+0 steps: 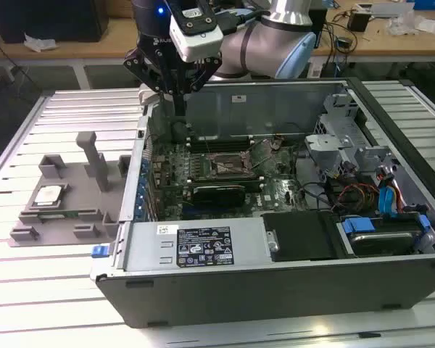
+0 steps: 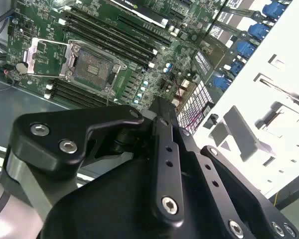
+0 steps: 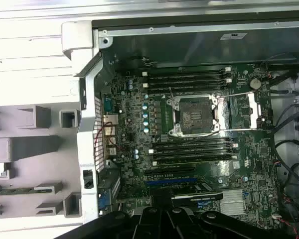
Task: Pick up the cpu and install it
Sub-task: 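Reach for the cpu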
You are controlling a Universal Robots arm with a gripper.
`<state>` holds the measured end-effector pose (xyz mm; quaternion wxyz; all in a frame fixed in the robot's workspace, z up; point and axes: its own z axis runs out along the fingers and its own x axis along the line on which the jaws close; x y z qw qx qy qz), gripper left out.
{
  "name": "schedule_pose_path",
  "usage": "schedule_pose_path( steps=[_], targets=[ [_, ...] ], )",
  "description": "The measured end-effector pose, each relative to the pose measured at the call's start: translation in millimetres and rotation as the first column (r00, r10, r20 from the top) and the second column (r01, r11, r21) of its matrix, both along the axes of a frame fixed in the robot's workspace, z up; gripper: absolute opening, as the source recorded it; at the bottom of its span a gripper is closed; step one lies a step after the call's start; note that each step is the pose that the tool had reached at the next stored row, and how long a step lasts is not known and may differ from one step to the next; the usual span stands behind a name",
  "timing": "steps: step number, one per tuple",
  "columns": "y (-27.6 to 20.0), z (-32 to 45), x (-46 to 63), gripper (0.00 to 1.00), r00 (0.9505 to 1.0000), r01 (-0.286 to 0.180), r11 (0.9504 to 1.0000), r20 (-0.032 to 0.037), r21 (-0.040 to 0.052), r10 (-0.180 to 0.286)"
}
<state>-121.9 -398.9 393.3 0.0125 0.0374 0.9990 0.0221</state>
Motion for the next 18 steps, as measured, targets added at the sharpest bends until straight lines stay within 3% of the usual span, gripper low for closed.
schedule_pose_path(
  steps=[13, 18],
  targets=[
    [0.0, 0.0, 0.0, 0.11, 1.0, 0.0, 1.0, 0.0, 0.0, 0.0],
    [0.0, 0.0, -6.2, 0.11, 1.0, 0.0, 1.0, 0.0003, 0.0, 0.0]
  ],
)
